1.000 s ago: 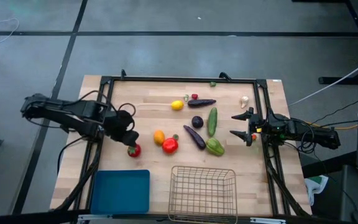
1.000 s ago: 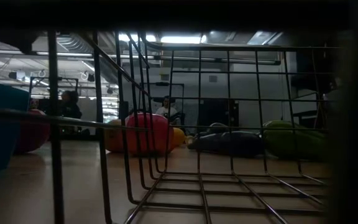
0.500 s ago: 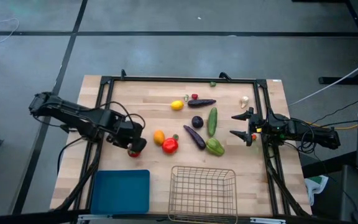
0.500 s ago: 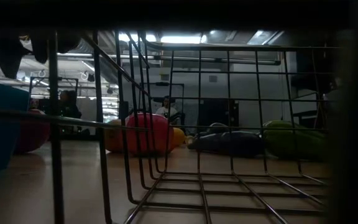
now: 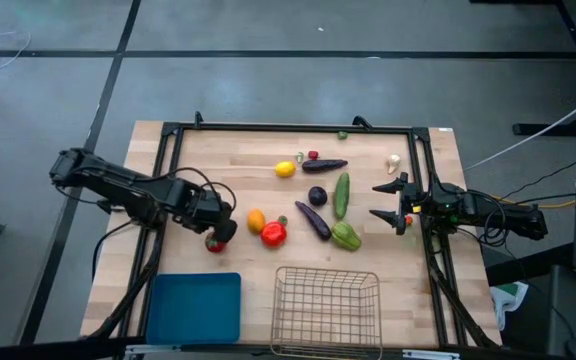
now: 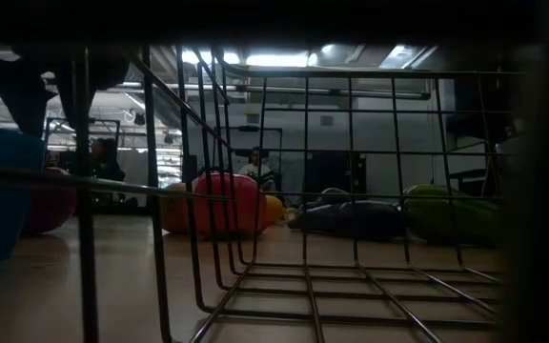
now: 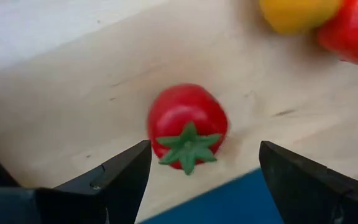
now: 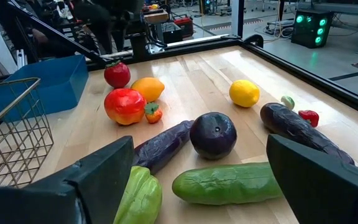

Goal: Sort produce into baskets
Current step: Put the tomato into the blue bin

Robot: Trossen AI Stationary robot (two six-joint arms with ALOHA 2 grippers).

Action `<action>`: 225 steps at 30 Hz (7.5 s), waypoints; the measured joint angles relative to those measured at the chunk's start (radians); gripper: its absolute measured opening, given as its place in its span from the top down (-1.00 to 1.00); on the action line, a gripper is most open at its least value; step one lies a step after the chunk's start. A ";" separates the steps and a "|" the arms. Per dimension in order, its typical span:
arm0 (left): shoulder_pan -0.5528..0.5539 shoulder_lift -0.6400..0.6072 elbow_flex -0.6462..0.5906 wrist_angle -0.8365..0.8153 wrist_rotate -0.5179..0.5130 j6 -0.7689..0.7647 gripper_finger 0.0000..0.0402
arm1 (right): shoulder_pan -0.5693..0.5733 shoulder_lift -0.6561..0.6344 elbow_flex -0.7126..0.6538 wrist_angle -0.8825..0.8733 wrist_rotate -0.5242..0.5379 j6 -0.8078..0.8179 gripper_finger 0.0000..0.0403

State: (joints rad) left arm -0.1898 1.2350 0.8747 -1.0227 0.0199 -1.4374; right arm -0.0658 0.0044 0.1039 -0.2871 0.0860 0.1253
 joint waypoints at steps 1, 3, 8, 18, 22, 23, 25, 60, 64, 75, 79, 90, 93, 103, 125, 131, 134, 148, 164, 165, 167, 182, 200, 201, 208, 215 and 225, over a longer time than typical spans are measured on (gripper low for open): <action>0.000 0.003 -0.010 0.010 -0.001 -0.001 -0.46 | 0.000 0.000 0.000 0.000 0.000 0.000 -0.81; -0.001 0.007 -0.029 0.047 -0.002 -0.001 -0.46 | 0.000 0.000 0.000 0.000 0.000 0.000 -0.81; -0.020 0.011 -0.071 0.111 -0.002 0.000 -0.46 | 0.000 0.000 0.000 0.000 0.000 0.000 -0.81; -0.077 0.023 -0.083 0.125 -0.011 0.171 -0.46 | 0.000 0.000 0.000 0.000 0.000 0.000 -0.81; -0.096 0.023 -0.083 0.127 -0.050 0.218 -0.46 | 0.000 0.000 0.000 0.000 0.000 0.000 -0.81; -0.100 0.025 -0.083 0.126 -0.061 0.227 -0.46 | 0.000 0.000 0.000 0.000 0.000 0.000 -0.81; -0.107 0.033 -0.083 0.126 -0.081 0.241 -0.46 | 0.000 0.000 0.000 0.000 0.000 0.000 -0.81; -0.119 0.146 -0.082 0.145 -0.127 0.311 -0.38 | 0.000 0.000 0.000 0.000 0.000 0.000 -0.81; -0.118 0.147 -0.082 0.145 -0.127 0.312 -0.28 | 0.000 0.000 0.000 0.000 0.000 0.000 -0.81; -0.115 0.113 -0.075 0.129 -0.123 0.368 -0.23 | 0.000 0.000 0.000 0.000 0.000 0.000 -0.81; -0.114 0.073 -0.038 0.114 -0.114 0.405 -0.23 | 0.000 0.000 0.000 0.000 0.000 0.000 -0.81; -0.137 -0.027 0.067 0.107 0.141 0.468 -0.23 | 0.000 0.000 0.000 0.000 0.000 0.000 -0.81; -0.170 -0.037 0.076 0.153 0.219 0.414 -0.23 | 0.000 0.000 0.000 0.000 0.000 0.000 -0.81; -0.341 -0.007 0.081 0.322 0.198 0.174 -0.23 | 0.000 0.000 0.000 0.000 0.000 0.000 -0.81; -0.439 0.262 0.081 0.327 0.071 0.056 -0.23 | 0.000 0.000 0.000 0.000 0.000 0.000 -0.81; -0.438 0.289 0.081 0.328 0.071 0.056 -0.23 | 0.000 0.000 0.000 0.000 0.000 0.000 -0.81; -0.438 0.291 0.081 0.327 0.070 0.041 -0.24 | 0.000 0.000 0.000 0.000 0.000 0.000 -0.81; -0.438 0.290 0.081 0.326 0.065 -0.048 -0.64 | 0.000 0.000 0.000 0.000 0.000 0.000 -0.81; -0.329 0.156 0.081 0.403 0.061 -0.107 -0.99 | 0.000 0.000 0.000 0.000 0.000 0.000 -0.81; -0.316 0.147 0.081 0.425 0.055 -0.107 -0.99 | 0.000 0.000 0.000 0.000 0.000 0.000 -0.81; -0.287 0.126 0.081 0.480 0.023 -0.086 -0.98 | 0.000 0.000 0.000 0.000 0.000 0.000 -0.81; -0.022 0.127 0.082 0.702 -0.098 0.296 -0.99 | 0.000 0.000 0.000 0.000 0.000 0.000 -0.81; 0.168 0.253 0.082 0.848 -0.065 0.797 -0.99 | 0.000 0.000 0.000 0.000 0.000 0.000 -0.81; 0.172 0.259 0.082 0.846 -0.071 0.852 -0.99 | 0.000 0.000 0.000 0.000 0.000 0.000 -0.81; 0.165 0.292 0.082 0.805 -0.078 1.128 -0.99 | 0.000 0.000 0.000 0.000 0.000 0.000 -0.81; 0.152 0.335 0.082 0.761 -0.077 1.245 -0.99 | 0.000 -0.001 0.000 0.000 0.000 0.000 -0.81; 0.129 0.404 0.082 0.741 -0.021 1.257 -0.99 | 0.000 0.000 0.000 0.000 0.000 0.000 -0.81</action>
State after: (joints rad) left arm -0.0612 1.6389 0.9562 -0.2817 -0.0011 -0.1802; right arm -0.0658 0.0040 0.1037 -0.2871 0.0864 0.1249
